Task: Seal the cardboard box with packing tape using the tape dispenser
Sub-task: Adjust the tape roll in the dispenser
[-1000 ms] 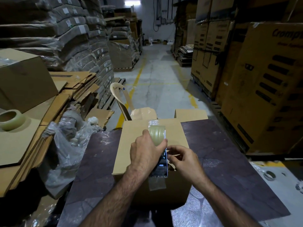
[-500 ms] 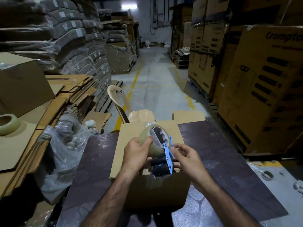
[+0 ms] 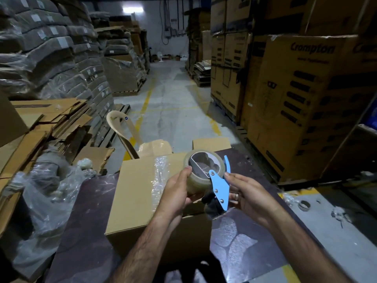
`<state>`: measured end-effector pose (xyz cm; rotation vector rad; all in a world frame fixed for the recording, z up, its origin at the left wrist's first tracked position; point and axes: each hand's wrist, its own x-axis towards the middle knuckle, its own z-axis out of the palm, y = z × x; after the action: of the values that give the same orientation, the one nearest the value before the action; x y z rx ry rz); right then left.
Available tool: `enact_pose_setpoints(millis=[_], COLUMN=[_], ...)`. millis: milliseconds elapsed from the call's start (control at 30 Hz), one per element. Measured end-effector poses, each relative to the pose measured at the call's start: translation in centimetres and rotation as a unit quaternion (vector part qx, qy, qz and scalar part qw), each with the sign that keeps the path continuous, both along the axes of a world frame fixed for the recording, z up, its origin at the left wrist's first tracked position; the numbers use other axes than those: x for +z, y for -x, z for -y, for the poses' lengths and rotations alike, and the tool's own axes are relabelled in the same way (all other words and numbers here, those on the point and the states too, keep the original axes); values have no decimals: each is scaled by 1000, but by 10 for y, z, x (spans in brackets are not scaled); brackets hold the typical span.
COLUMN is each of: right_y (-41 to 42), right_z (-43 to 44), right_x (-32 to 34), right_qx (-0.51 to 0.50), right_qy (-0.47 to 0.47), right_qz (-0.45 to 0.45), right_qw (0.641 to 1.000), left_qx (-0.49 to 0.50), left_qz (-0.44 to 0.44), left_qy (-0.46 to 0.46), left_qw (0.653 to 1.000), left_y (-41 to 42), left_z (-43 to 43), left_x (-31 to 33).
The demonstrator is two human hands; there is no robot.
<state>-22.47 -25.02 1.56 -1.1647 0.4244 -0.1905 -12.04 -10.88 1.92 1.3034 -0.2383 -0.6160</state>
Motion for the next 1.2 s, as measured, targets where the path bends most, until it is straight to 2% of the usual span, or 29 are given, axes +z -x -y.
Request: enact_pose_setpoints(millis=[200,433,533,667,967,1200], right_y=[29,52,58,59,37,27], right_z=[33,66,79,95,122,135], right_x=[9,-1,-12,-32,-104,-159], right_qx=[-57,-112,-116,-107,-84,-52], right_qy=[31,40,27,18,9,-26], right_qz=[33,0,-8,-31,-121,-145], right_qw=[997,993,993,994,989,988], left_qx=[-45,-87,-93,-54,-7,8], left_qz=[-9,-65,-75,-74,-111,-71], left_qy=[36,38,3,-78,-155,-249], left_qw=[998,993,993,993,982,966], left_y=[22,46,52,57,41,30], left_z=[42,89,100,110,132,142], left_x=[-7,-28,-42,-63,-130,-183])
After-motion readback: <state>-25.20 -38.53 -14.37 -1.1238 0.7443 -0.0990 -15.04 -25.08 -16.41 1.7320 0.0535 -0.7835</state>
